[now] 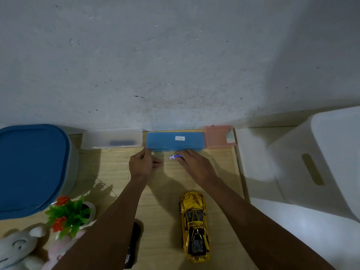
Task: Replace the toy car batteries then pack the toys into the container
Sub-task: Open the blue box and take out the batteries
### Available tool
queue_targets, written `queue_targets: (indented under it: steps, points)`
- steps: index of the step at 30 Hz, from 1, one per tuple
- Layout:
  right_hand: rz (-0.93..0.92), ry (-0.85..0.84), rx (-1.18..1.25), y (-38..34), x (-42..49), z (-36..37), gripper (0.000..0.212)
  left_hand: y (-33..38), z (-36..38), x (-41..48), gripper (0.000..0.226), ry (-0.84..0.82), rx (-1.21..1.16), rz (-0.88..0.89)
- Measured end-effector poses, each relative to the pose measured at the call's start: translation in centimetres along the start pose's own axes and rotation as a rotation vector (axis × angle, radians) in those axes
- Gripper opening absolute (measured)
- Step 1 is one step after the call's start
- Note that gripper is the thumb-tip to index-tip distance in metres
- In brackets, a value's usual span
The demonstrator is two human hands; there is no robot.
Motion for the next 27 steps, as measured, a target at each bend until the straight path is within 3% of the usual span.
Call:
queue_targets:
  steps: [3, 11, 17, 27]
  points:
    - [-0.015, 0.133, -0.014, 0.3, 0.0, 0.2, 0.038, 0.0, 0.0, 0.1, 0.04, -0.007, -0.011, -0.006]
    - [-0.053, 0.062, 0.033, 2.3, -1.5, -1.1, 0.053, 0.1, 0.1, 0.2, 0.037, -0.001, -0.003, -0.008]
    - [-0.052, 0.148, 0.036, 3.6, -1.5, -1.2, 0.037, 0.2, 0.2, 0.1, 0.037, -0.014, -0.003, 0.011]
    - [-0.079, 0.23, -0.043, 3.4, 0.3, -1.3, 0.032, -0.1, 0.1, 0.6, 0.039, -0.086, -0.002, -0.004]
Point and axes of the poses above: each hand's wrist, its own x-axis towards the middle knuckle, its own z-axis out of the palm, y = z × x, the point moved 2 cm from there along x, towards the middle knuckle, and after that the axes turned 10 degrees about y, right-handed, at the moved point
